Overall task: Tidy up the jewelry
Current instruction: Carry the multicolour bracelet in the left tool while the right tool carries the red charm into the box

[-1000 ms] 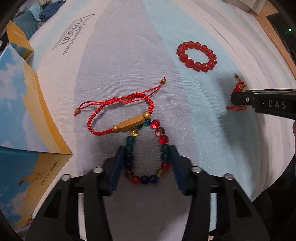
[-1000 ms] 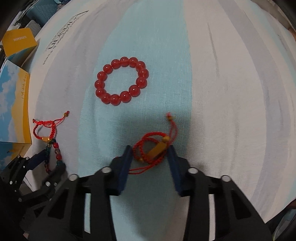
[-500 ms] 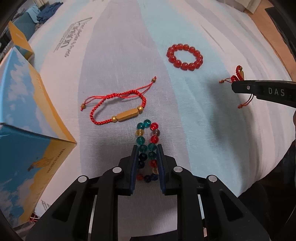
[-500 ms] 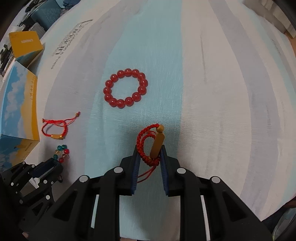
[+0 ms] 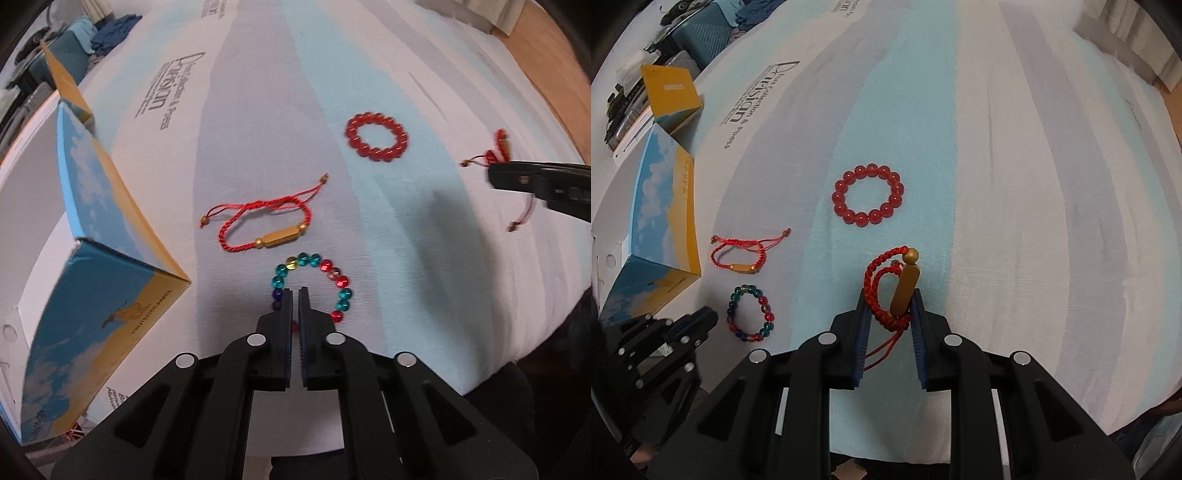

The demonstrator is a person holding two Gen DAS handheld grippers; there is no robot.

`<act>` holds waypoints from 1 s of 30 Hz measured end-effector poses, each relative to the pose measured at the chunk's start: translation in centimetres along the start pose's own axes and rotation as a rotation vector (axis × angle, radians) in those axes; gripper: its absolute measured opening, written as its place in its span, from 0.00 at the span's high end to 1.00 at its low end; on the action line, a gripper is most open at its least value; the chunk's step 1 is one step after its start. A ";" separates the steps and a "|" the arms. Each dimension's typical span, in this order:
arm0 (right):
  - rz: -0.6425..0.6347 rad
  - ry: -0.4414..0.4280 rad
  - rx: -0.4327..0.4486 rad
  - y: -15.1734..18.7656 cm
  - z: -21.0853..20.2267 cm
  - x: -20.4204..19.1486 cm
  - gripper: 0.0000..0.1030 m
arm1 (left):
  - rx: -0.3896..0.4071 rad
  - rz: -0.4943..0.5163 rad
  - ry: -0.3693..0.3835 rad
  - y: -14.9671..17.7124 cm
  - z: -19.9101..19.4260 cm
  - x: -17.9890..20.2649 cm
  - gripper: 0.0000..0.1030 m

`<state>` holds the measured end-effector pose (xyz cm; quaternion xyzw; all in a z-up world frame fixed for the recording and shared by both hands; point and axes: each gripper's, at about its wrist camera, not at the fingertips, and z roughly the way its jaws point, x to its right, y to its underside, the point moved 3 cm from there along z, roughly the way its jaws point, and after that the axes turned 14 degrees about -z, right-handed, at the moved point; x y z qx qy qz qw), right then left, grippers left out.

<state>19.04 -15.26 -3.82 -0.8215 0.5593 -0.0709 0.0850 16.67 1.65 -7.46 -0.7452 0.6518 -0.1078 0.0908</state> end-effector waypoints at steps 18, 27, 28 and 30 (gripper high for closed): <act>-0.019 -0.015 -0.046 0.3 3.2 0.1 0.81 | -0.030 0.006 -0.040 0.0 5.3 0.4 0.71; -0.028 -0.013 -0.019 0.0 1.5 -0.5 0.81 | -0.043 -0.005 -0.008 0.5 4.4 0.1 0.92; -0.030 -0.012 -0.016 0.0 1.3 -0.5 0.81 | -0.043 -0.009 0.000 0.5 4.0 0.1 0.92; -0.031 -0.011 -0.006 -0.1 0.6 -0.6 0.81 | -0.031 -0.009 0.002 0.3 3.2 0.1 0.92</act>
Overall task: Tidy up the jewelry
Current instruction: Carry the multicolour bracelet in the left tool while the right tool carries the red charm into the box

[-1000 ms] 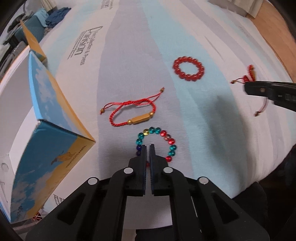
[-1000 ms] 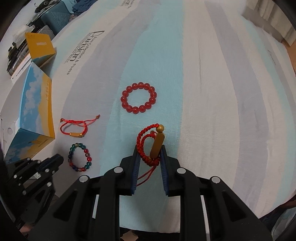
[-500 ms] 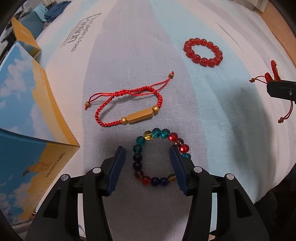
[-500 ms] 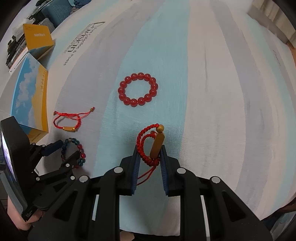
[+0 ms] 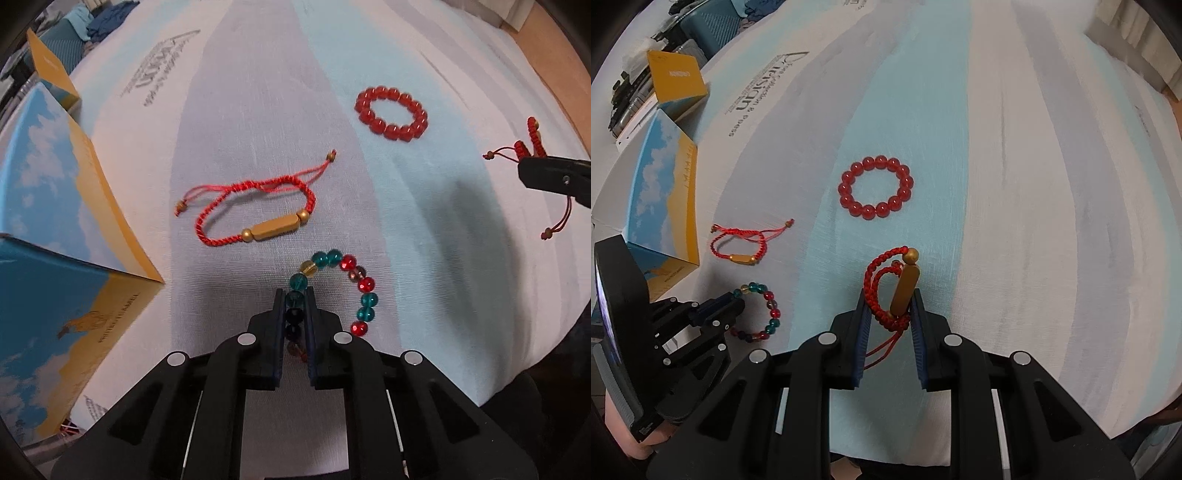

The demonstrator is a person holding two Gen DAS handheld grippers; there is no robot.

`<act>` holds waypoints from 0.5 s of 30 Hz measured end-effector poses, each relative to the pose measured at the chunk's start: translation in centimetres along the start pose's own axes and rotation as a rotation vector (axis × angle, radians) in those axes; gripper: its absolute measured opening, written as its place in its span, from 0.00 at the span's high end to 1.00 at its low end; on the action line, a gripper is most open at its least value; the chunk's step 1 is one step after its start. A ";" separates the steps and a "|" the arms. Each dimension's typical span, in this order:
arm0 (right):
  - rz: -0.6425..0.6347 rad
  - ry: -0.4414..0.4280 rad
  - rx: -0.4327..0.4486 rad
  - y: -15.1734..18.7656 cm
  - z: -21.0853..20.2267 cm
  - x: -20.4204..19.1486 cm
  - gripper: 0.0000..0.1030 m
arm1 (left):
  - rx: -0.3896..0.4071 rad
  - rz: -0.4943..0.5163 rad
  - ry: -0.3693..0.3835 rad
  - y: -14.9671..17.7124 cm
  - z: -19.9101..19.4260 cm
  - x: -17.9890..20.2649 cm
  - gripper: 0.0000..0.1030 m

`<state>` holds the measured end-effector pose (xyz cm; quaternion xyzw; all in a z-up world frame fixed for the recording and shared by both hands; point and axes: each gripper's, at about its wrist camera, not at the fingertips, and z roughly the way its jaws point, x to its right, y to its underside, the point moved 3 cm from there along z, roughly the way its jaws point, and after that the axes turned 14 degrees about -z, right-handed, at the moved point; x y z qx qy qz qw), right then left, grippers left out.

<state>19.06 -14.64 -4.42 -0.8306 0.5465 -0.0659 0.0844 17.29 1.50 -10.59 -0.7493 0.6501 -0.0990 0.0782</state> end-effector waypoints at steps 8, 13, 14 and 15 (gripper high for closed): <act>-0.015 0.006 0.039 -0.4 -2.7 -1.3 0.81 | 0.066 -0.002 0.025 -0.8 -4.8 -0.1 0.92; -0.031 0.010 0.067 -1.0 -4.6 -2.6 0.81 | 0.111 -0.009 0.029 -1.3 -8.1 -0.8 0.92; -0.035 0.010 0.073 -1.1 -4.9 -2.9 0.81 | 0.118 -0.009 0.028 -1.4 -8.6 -1.0 0.92; -0.040 0.011 0.081 -1.3 -5.4 -3.3 0.81 | 0.125 -0.012 0.028 -1.4 -9.2 -1.1 0.92</act>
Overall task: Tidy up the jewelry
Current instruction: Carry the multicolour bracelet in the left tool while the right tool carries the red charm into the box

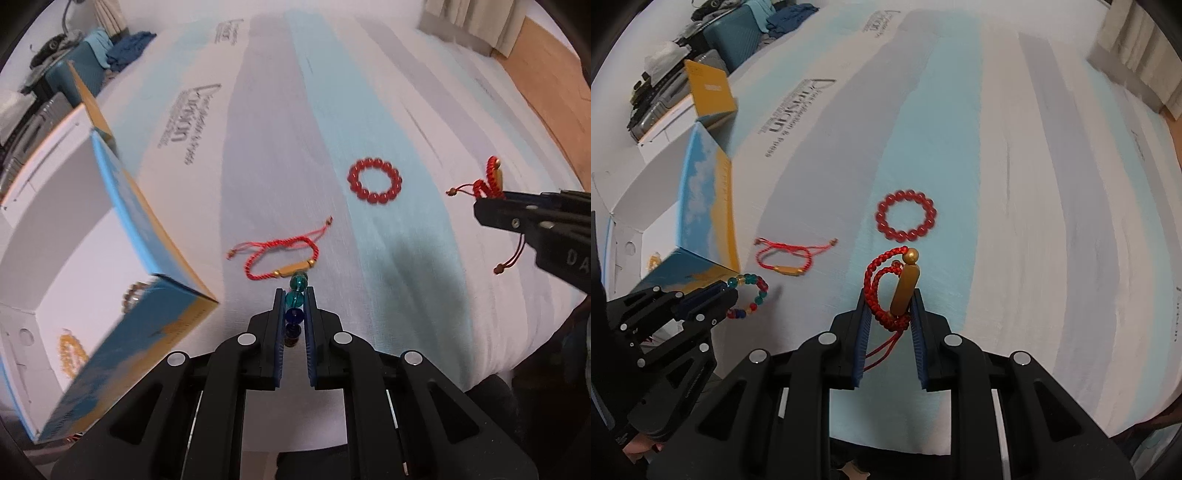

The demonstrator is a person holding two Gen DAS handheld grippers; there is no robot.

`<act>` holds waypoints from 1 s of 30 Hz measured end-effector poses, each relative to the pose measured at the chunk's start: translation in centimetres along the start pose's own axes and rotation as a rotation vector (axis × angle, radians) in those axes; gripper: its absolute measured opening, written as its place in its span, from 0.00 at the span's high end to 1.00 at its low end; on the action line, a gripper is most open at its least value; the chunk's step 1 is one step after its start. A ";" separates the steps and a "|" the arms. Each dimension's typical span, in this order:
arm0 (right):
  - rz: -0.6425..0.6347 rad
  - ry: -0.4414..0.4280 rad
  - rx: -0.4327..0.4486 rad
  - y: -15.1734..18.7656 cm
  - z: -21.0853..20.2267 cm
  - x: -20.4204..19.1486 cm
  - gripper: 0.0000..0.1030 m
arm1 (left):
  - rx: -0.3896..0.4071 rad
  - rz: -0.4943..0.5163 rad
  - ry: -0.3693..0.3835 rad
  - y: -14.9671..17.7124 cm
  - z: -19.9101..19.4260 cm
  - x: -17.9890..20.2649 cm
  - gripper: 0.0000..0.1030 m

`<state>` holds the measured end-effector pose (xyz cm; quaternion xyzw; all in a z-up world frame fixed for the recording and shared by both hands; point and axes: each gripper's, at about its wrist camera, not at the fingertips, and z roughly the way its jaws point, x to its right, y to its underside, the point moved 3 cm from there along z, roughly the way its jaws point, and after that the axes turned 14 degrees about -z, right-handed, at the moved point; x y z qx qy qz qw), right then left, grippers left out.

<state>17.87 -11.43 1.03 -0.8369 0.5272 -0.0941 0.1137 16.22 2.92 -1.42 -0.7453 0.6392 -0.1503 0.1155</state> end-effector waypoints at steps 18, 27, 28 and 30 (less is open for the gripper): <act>-0.136 -0.031 0.110 -5.2 -5.6 -11.3 0.81 | 0.148 -0.100 -0.033 -1.9 -10.7 -9.8 0.92; -0.235 -0.061 0.138 -8.1 -6.9 -19.7 0.81 | 0.158 -0.181 -0.074 -0.6 -12.9 -17.3 0.92; -0.248 -0.066 0.137 -8.3 -6.8 -20.8 0.81 | 0.154 -0.191 -0.080 -0.4 -12.9 -18.2 0.92; -0.278 -0.077 0.130 -8.7 -6.3 -23.0 0.81 | 0.141 -0.211 -0.095 -0.1 -12.6 -19.7 0.92</act>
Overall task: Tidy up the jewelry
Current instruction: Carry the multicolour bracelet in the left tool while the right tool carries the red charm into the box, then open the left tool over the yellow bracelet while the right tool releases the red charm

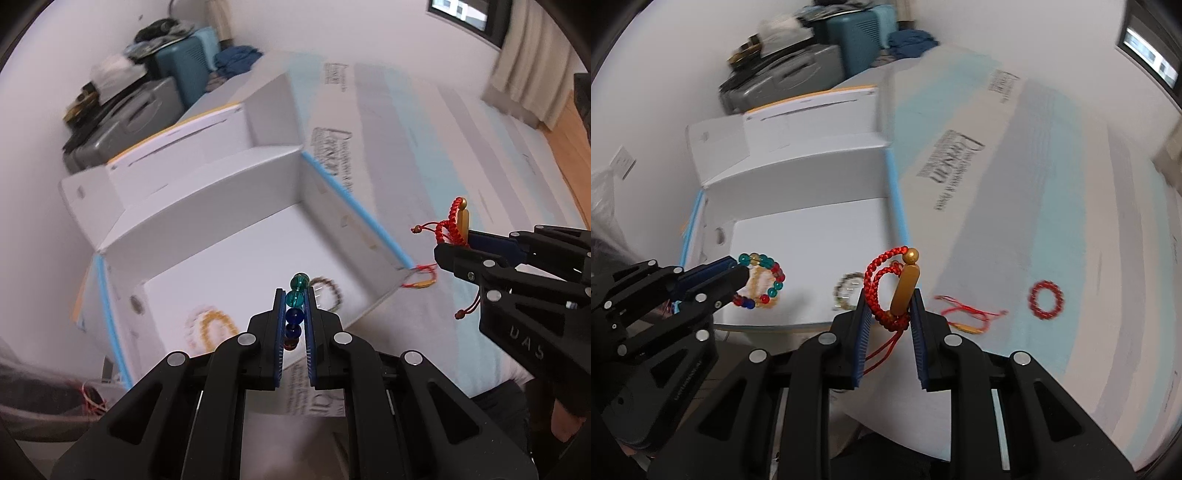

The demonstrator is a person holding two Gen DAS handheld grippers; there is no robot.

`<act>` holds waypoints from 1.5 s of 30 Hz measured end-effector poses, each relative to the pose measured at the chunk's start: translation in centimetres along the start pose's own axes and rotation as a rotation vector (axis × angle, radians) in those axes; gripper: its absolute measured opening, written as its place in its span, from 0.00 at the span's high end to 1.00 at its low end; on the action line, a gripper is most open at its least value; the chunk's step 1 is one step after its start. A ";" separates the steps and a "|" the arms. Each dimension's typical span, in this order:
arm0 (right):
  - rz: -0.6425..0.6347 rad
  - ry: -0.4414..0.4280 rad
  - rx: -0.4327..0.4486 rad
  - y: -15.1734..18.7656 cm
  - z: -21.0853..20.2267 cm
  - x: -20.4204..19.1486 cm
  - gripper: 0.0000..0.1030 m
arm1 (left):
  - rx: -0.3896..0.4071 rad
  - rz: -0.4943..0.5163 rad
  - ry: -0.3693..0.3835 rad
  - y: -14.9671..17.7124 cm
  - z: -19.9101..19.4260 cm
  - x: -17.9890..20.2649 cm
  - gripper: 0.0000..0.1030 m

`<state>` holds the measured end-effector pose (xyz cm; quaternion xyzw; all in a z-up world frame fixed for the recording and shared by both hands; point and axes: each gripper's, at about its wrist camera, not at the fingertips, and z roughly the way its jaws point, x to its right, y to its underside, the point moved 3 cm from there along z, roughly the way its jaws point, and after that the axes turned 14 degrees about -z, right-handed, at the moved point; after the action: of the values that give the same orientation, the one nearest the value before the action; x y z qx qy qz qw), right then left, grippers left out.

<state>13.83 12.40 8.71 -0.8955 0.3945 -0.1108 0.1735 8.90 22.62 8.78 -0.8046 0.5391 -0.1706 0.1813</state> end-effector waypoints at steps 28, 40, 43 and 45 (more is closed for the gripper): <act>-0.052 -0.110 -0.335 -2.6 17.4 -5.3 0.81 | -0.287 -0.121 -0.090 1.9 12.6 -10.8 0.92; -0.023 -0.127 -0.425 -1.6 20.6 -5.1 0.79 | -0.324 -0.107 -0.143 2.4 14.7 -11.7 0.91; -0.020 -0.132 -0.424 -1.6 21.0 -4.9 0.78 | -0.313 -0.112 -0.148 2.4 14.5 -11.7 0.90; -0.017 -0.135 -0.420 -1.4 20.8 -4.7 0.76 | -0.300 -0.117 -0.153 2.3 14.2 -11.7 0.88</act>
<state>18.58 21.45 -10.08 -0.9207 0.3889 0.0325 0.0080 9.46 34.18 -5.65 -0.8632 0.4955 -0.0367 0.0894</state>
